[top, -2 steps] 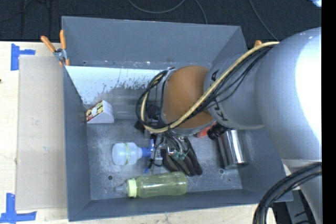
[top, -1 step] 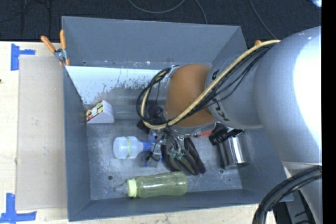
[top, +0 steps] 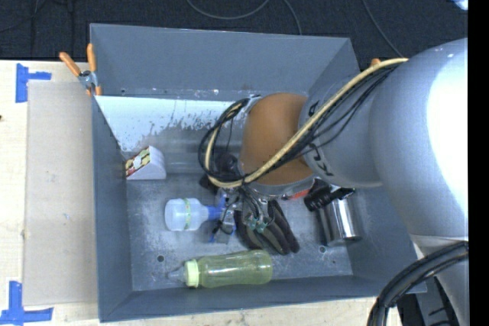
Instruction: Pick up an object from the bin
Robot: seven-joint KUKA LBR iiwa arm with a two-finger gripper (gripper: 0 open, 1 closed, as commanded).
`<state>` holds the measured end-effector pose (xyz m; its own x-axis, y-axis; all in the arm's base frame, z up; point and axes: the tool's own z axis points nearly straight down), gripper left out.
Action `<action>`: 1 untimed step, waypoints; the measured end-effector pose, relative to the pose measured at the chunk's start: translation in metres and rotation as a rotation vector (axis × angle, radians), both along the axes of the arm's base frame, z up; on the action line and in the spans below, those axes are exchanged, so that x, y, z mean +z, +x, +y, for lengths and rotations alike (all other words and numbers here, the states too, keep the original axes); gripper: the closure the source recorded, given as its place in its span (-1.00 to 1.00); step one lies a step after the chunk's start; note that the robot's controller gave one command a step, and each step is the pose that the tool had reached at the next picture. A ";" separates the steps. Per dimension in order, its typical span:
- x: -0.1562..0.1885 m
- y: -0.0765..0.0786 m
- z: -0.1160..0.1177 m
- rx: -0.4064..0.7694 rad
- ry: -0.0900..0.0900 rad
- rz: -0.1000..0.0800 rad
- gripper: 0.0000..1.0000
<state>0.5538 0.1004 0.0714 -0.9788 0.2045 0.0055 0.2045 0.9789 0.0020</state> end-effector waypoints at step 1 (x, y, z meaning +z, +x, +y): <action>0.010 -0.001 0.000 -0.001 0.000 0.001 1.00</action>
Offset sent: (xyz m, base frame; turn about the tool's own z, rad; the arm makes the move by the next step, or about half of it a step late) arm 0.0000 0.0001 0.0483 0.0000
